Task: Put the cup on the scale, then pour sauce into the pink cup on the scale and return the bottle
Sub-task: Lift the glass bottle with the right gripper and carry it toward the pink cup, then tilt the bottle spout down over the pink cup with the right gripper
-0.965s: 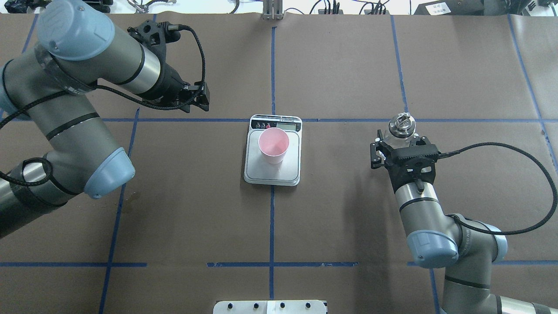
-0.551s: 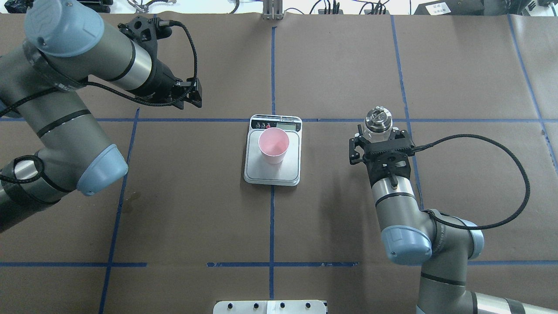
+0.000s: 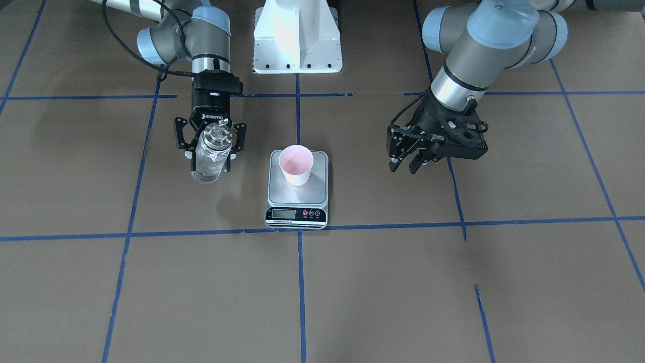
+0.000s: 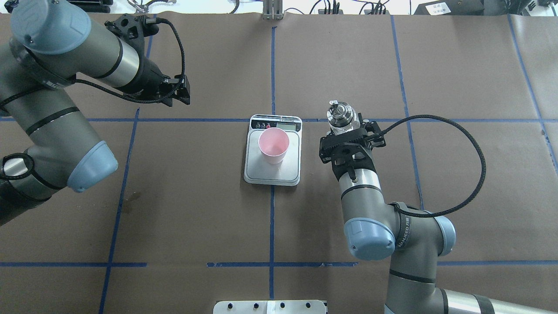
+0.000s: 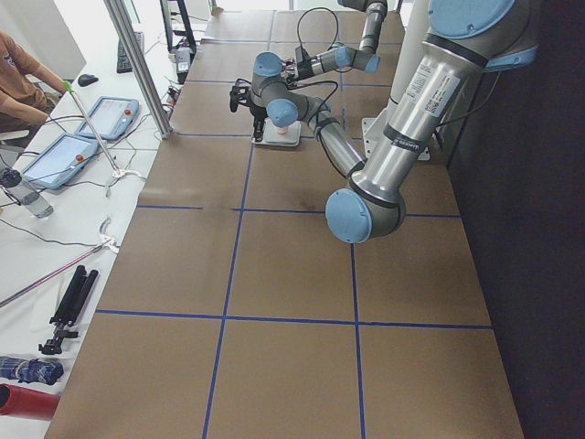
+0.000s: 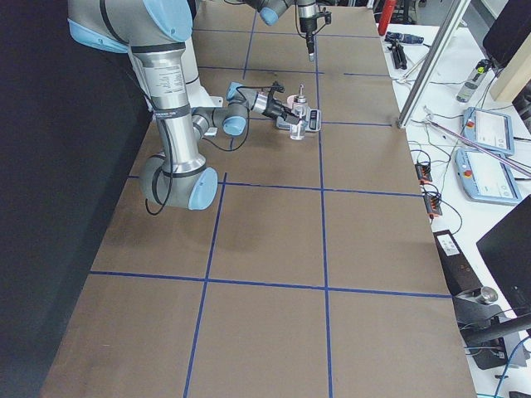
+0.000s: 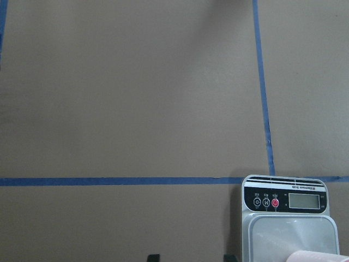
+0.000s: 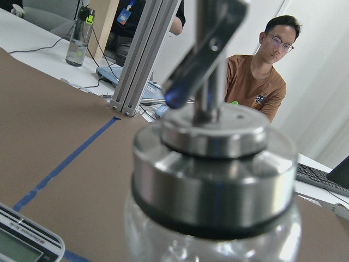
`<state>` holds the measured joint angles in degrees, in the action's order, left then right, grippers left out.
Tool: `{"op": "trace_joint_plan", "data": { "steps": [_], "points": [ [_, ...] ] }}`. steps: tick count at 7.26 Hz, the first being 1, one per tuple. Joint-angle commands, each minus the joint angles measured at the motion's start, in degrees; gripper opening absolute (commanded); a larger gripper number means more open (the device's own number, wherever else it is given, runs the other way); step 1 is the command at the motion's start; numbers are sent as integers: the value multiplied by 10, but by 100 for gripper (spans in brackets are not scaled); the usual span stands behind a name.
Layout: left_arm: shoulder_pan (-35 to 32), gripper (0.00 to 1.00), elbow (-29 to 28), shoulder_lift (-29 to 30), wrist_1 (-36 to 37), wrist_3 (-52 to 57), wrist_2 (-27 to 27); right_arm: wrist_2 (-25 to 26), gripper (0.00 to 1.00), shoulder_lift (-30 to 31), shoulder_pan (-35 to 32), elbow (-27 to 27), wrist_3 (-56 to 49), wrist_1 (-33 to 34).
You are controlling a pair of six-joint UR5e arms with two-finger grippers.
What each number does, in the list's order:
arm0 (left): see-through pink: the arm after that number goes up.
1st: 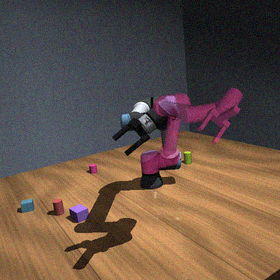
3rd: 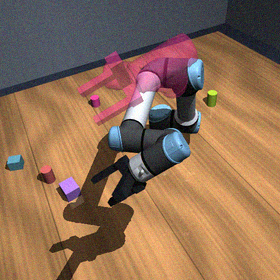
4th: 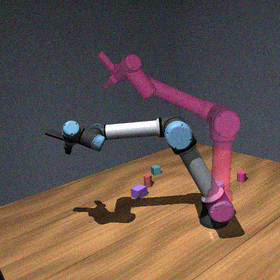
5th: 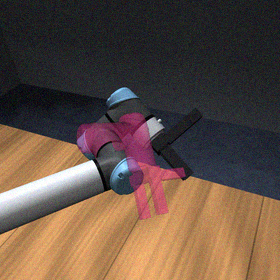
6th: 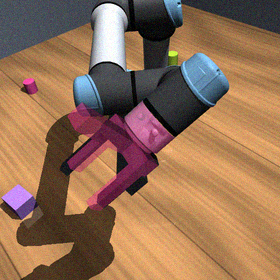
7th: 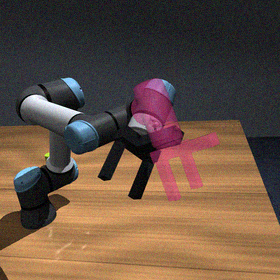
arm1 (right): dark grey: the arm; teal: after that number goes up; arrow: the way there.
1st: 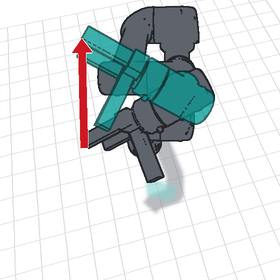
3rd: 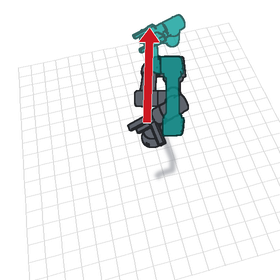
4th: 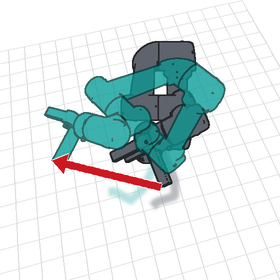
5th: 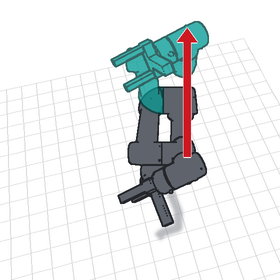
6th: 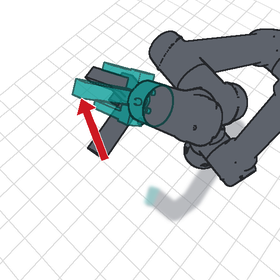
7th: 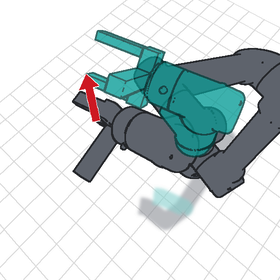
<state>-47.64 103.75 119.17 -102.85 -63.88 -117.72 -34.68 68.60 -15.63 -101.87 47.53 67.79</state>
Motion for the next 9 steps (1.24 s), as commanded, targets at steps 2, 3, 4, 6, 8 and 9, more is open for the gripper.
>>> {"op": "trace_joint_plan", "data": {
  "steps": [2,3,4,6,8,9],
  "points": [
    [-11,50,18,-31,0,58,-1,-8,0,-97,-8,-5,-62,260],
    [-16,50,19,-39,-1,69,-1,-8,0,-91,-8,-2,-75,265],
    [-16,50,19,-39,-1,69,-1,-9,0,-95,-7,1,-115,294],
    [-16,50,22,-39,-1,69,-1,4,0,-96,-5,2,-130,367],
    [-17,50,23,-39,-1,69,-1,23,0,-114,-3,3,-178,409],
    [-17,50,24,-39,-1,69,-1,26,0,-113,4,8,-178,409]
  ]
}}
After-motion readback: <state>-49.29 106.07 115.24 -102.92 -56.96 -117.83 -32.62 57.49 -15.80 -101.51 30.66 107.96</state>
